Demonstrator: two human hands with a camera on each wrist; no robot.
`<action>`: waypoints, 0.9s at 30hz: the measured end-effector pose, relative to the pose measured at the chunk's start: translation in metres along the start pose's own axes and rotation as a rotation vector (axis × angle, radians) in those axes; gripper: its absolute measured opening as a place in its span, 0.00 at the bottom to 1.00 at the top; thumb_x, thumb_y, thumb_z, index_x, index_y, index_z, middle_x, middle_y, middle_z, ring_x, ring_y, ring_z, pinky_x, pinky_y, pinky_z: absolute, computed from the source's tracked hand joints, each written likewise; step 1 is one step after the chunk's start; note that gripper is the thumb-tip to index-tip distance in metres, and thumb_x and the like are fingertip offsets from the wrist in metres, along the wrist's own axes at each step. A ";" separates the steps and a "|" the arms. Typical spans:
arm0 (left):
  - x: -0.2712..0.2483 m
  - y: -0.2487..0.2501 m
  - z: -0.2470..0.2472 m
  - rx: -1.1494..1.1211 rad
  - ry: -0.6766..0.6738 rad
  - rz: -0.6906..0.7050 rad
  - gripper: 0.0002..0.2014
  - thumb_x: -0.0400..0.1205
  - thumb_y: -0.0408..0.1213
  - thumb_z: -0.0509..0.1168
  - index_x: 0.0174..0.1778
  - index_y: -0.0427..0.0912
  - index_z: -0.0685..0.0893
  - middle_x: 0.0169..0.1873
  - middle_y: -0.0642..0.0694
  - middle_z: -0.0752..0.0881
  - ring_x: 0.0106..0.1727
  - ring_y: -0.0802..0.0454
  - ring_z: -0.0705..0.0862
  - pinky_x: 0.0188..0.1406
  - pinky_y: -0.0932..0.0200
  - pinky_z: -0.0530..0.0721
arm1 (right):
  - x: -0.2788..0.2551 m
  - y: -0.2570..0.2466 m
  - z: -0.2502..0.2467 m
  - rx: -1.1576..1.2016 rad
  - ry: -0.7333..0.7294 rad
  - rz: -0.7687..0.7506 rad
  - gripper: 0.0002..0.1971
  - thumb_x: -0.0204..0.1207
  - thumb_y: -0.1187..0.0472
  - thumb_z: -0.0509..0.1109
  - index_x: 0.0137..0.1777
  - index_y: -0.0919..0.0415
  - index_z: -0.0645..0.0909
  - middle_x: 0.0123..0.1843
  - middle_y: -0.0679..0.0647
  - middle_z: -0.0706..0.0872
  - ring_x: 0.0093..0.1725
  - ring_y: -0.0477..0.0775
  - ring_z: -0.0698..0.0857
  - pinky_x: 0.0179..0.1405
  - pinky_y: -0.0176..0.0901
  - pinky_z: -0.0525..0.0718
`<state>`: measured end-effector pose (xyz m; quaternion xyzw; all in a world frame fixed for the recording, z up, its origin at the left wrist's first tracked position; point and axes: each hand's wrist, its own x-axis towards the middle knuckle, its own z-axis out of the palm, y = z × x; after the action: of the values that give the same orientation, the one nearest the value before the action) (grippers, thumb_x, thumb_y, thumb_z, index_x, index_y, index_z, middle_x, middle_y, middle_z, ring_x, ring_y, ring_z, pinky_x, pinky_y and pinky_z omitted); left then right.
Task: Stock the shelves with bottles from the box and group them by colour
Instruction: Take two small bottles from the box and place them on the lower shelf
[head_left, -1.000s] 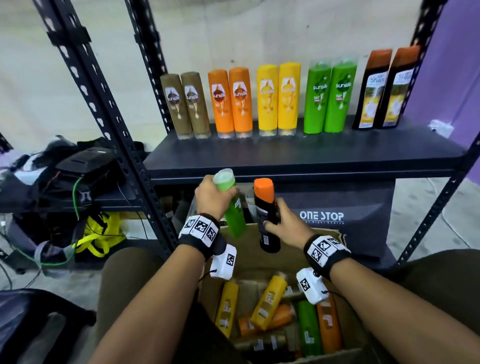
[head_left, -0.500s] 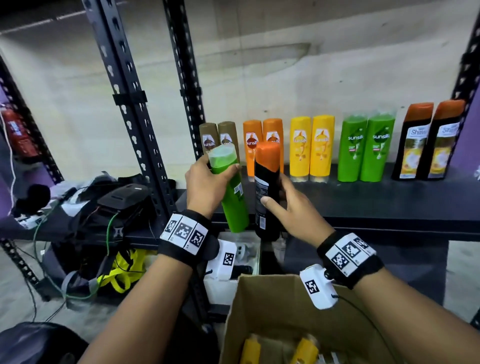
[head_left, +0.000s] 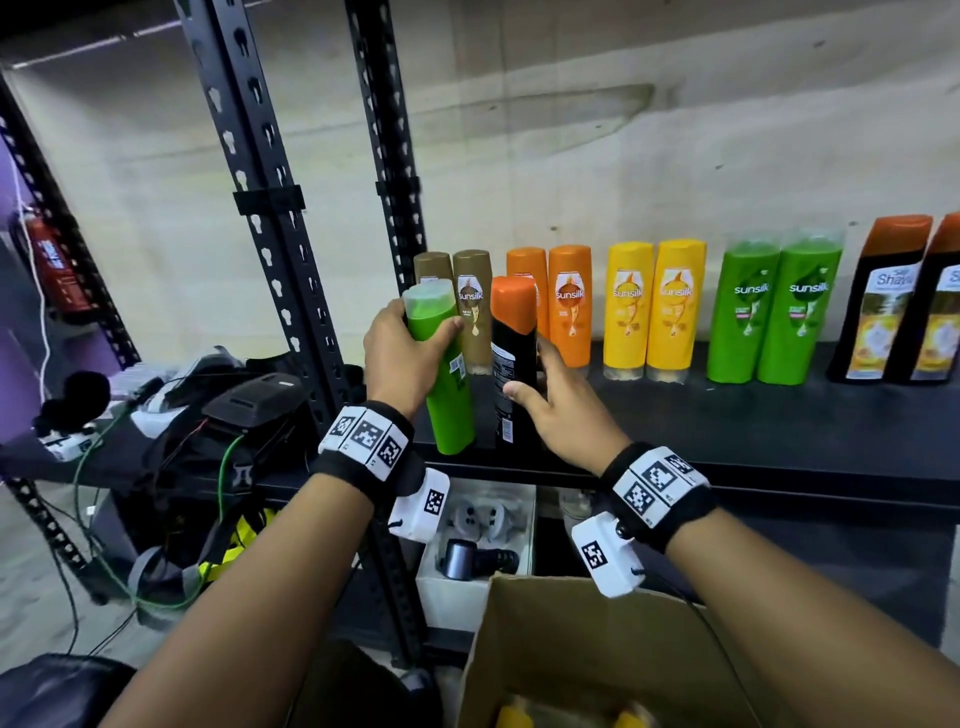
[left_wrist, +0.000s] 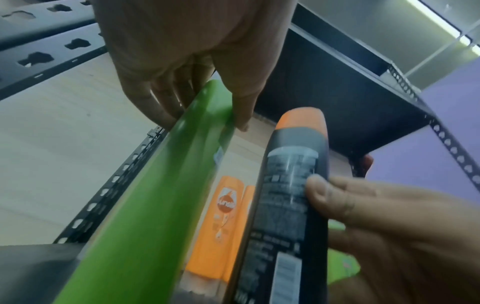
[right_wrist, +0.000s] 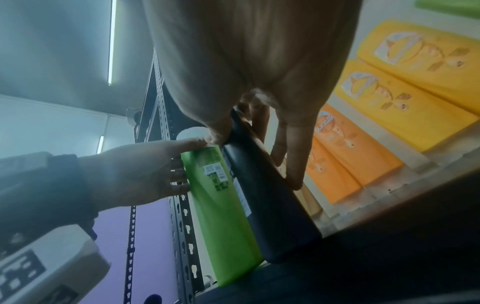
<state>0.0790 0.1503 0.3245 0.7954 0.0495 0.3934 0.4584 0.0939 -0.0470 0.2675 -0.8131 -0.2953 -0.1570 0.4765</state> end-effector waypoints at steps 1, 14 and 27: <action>0.000 -0.003 0.003 0.014 -0.002 0.015 0.23 0.76 0.52 0.78 0.62 0.45 0.85 0.53 0.48 0.90 0.54 0.49 0.88 0.56 0.45 0.89 | 0.003 0.001 0.003 -0.004 0.002 -0.001 0.36 0.86 0.52 0.68 0.89 0.49 0.54 0.86 0.50 0.67 0.82 0.56 0.70 0.80 0.49 0.70; -0.008 -0.059 0.030 0.095 -0.085 -0.044 0.23 0.80 0.51 0.75 0.65 0.42 0.80 0.54 0.41 0.90 0.56 0.41 0.87 0.54 0.52 0.84 | 0.041 0.026 0.036 -0.014 0.089 -0.008 0.33 0.85 0.49 0.69 0.86 0.50 0.60 0.83 0.51 0.72 0.80 0.52 0.72 0.73 0.40 0.70; 0.043 -0.080 0.049 0.122 -0.114 -0.163 0.26 0.84 0.52 0.70 0.72 0.42 0.74 0.60 0.34 0.87 0.60 0.34 0.85 0.58 0.48 0.82 | 0.064 0.026 0.072 0.051 0.118 0.091 0.30 0.83 0.55 0.72 0.81 0.57 0.65 0.78 0.56 0.78 0.76 0.56 0.77 0.66 0.38 0.71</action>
<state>0.1640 0.1815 0.2748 0.8361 0.1119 0.3053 0.4418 0.1576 0.0267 0.2486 -0.8026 -0.2331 -0.1752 0.5203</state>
